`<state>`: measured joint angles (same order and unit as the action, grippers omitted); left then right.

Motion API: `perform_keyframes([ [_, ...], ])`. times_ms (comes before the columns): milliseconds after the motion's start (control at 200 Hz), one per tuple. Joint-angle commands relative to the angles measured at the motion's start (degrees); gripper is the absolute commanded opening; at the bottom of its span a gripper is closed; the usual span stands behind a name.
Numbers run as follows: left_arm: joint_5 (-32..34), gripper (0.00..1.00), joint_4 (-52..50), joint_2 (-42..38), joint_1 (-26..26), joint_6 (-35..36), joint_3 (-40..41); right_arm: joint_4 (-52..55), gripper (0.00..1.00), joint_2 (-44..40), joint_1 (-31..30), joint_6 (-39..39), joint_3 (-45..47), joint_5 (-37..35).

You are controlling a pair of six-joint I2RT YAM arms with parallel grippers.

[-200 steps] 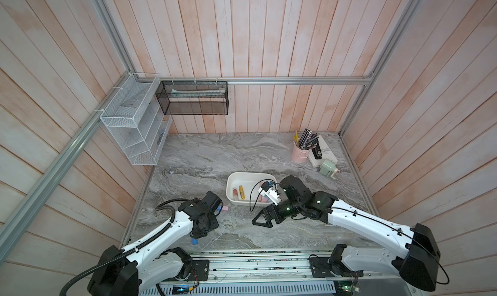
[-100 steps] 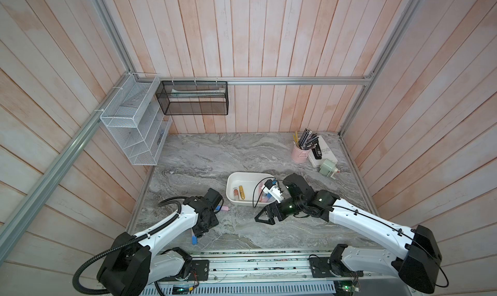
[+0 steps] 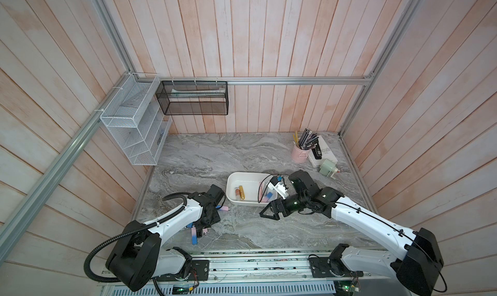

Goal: Put the lipstick into the storage box
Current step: Pick up the lipstick at the center of the board.

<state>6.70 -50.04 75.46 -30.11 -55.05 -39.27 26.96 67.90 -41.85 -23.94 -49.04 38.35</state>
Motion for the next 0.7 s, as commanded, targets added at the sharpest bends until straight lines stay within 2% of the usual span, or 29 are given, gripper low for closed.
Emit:
perform_keyframes([
  [0,-0.45,0.63,1.28,0.14,0.37,0.78,0.56,1.29,0.98,-1.19,0.75,1.51,0.96,1.59],
  [65,-0.88,0.61,2.0,-0.02,0.31,0.73,1.4,1.25,0.98,-1.1,0.95,1.63,1.17,1.67],
  [180,-2.37,0.49,3.4,0.45,0.38,0.56,2.34,1.2,0.98,-0.51,1.49,2.03,1.09,2.04],
  [400,-4.19,0.4,5.63,1.81,0.32,0.21,3.85,1.35,0.98,0.43,2.03,2.69,0.56,2.31],
  [620,-5.75,0.16,6.51,2.06,0.23,0.45,4.35,1.09,0.98,0.76,2.21,2.59,0.35,2.42],
  [695,-6.47,0.14,5.89,1.85,-0.3,0.47,3.41,1.08,0.98,0.98,2.21,2.58,0.09,2.42],
])
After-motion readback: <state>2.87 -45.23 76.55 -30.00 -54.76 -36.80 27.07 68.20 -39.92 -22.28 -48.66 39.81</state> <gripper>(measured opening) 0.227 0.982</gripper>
